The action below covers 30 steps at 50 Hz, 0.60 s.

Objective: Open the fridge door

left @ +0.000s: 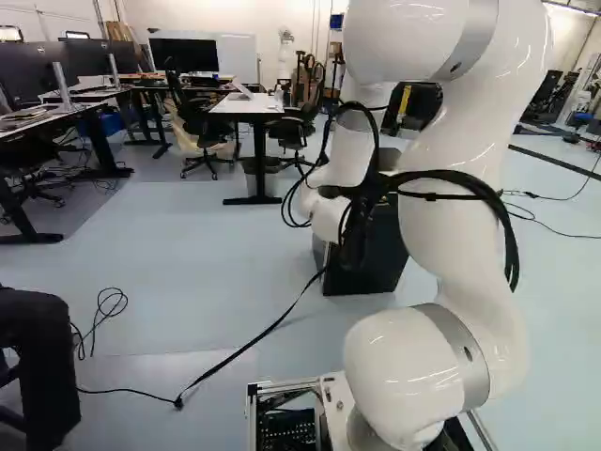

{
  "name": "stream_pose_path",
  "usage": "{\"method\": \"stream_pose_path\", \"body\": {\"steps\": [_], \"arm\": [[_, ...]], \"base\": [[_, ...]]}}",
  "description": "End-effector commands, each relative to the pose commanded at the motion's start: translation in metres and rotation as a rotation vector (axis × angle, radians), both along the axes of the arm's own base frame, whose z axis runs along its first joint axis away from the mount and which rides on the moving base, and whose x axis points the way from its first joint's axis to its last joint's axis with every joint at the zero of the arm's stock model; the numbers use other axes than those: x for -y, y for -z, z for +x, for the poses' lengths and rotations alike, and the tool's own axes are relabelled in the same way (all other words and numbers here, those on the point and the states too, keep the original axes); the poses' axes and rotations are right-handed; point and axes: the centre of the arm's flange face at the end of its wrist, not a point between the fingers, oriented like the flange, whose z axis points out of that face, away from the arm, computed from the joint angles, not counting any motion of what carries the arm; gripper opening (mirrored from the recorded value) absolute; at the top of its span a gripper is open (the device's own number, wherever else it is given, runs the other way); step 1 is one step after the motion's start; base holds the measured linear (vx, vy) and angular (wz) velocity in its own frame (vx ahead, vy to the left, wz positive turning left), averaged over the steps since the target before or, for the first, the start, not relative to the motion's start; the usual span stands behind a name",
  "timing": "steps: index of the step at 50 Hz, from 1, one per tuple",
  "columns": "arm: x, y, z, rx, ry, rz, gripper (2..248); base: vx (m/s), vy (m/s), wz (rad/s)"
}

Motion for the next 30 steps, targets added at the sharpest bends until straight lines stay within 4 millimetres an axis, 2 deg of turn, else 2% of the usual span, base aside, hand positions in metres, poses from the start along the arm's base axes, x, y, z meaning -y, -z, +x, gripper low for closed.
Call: {"method": "stream_pose_path", "body": {"steps": [17, 30], "arm": [[-0.018, 0.012, 0.002, -0.004, 0.006, -0.018, 247], [-0.034, 0.028, 0.013, -0.017, -0.007, -0.027, 247]], "base": [[0.000, 0.000, 0.000], [0.000, 0.000, 0.000]]}}
